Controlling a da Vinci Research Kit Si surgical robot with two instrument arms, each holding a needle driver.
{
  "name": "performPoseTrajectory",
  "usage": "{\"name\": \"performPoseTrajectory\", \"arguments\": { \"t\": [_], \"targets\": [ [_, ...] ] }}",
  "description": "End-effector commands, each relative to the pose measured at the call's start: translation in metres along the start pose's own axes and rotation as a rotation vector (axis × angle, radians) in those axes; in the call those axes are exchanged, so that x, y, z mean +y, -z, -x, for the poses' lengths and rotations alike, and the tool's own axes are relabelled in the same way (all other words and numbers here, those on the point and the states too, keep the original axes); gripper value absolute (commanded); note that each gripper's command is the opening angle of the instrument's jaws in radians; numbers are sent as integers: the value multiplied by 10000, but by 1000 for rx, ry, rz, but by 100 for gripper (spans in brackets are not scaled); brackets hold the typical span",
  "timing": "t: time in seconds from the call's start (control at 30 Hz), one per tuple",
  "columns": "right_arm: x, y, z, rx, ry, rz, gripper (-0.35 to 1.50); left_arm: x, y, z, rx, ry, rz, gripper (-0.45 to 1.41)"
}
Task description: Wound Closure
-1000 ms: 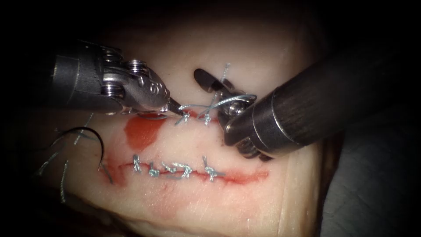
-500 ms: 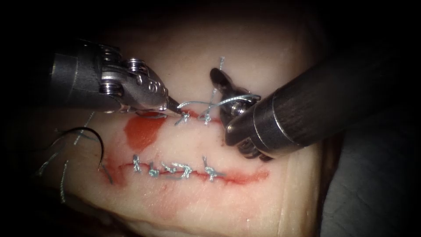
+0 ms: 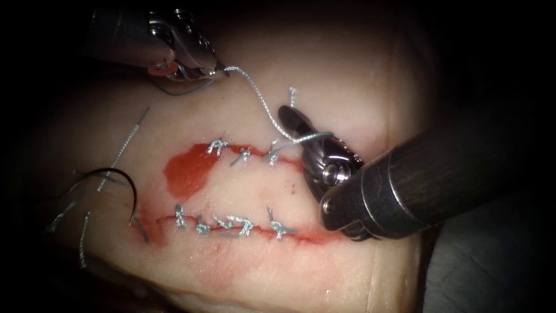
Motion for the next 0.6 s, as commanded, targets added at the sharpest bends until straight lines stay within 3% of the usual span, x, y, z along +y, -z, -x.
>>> {"name": "performPoseTrajectory", "arguments": {
  "t": [0.03, 0.23, 0.6],
  "targets": [
    [7, 2, -9, 24, 13, 29, -35, 8, -10, 7, 4, 16, 12, -45],
    [15, 9, -16, 69, 79, 102, -35, 35, -32, 23, 2, 128, 87, -45],
    [21, 26, -30, 156, 214, 204, -35, 59, -60, 65, -16, 171, 195, -45]
  ]
}}
